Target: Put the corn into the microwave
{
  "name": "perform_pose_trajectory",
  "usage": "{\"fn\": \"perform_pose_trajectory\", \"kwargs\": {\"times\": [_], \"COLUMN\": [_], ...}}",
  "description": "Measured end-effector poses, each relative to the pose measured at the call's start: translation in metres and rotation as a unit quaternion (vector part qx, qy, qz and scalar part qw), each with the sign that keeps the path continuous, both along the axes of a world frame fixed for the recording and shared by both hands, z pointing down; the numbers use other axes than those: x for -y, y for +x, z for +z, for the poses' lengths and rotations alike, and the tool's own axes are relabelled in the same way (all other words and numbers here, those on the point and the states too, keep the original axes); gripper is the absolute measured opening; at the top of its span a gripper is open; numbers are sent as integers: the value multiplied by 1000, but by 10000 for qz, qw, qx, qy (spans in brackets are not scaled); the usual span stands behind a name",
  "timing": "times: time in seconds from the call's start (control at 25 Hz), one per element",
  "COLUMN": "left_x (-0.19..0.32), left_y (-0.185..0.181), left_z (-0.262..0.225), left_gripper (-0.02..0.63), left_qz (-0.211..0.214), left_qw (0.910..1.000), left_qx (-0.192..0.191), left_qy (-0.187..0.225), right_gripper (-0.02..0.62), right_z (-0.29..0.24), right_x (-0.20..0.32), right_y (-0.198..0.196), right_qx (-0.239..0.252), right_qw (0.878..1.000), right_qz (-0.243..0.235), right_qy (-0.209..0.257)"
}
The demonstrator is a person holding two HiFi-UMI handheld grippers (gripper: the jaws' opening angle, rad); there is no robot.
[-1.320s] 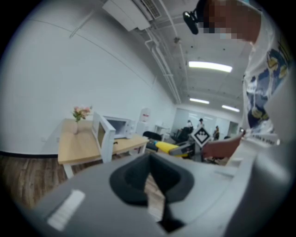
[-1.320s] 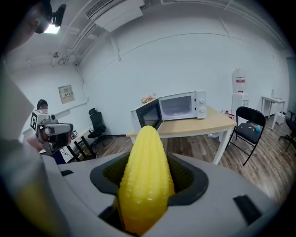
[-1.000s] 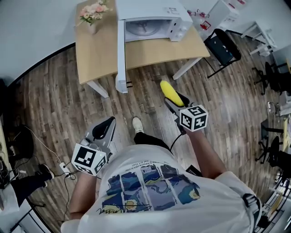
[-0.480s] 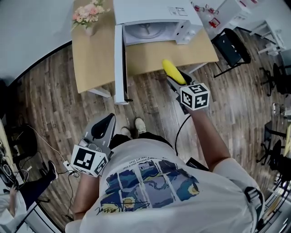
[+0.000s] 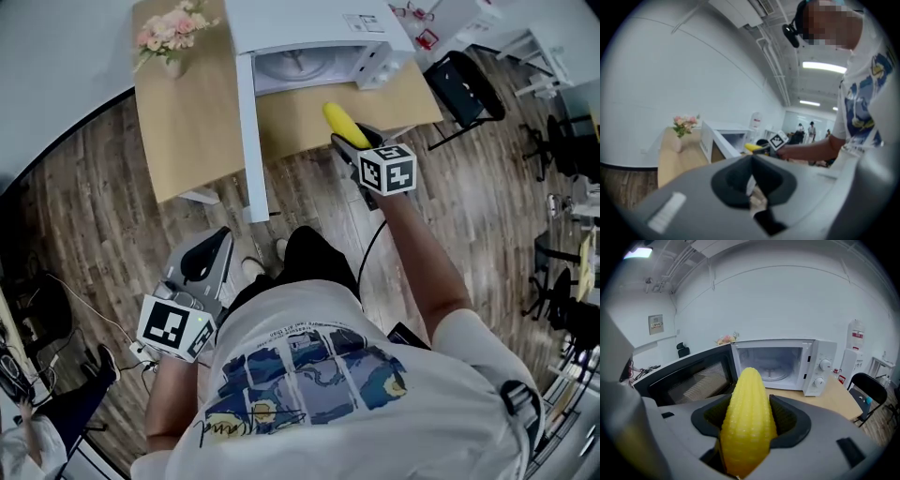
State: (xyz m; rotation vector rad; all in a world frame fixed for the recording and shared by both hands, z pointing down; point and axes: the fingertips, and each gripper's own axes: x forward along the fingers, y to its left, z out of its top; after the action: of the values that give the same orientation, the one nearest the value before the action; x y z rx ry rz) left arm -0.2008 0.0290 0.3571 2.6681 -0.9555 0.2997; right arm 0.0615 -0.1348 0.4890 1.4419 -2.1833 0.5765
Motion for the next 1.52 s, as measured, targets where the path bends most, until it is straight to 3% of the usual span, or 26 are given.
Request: {"fn": "perform_pose_trajectory", "kwargs": {"times": [0.12,0.28,0.52,0.92,1.52], "left_x": [6,24,47,56,75], "left_y": [-8,-17,5,19,34], "left_z": [5,-4,-19,-8,-2], "left_gripper": [9,9,9,9,9], "left_qz": [-195,-804,-1326,-2289,-2650], "left_qw": [9998,9966,9906,9727,9612], "left_qx": [92,105,167,377,739], "left_qy": [18,108,294,-21,-208], "right_gripper": [252,252,252,252,252], "right_z": [8,19,43,80,103], "right_x": [26,71,141,232,297], "right_y": [-1,-1,2,3,0], "right_qx": [-83,-196,-497,-729,-1173], "right_qw": [10000,9996,9973,9937,9878], "right_qz": [-28,-183,-542,-849,-922], "right_qy": [28,50,25,88,442]}}
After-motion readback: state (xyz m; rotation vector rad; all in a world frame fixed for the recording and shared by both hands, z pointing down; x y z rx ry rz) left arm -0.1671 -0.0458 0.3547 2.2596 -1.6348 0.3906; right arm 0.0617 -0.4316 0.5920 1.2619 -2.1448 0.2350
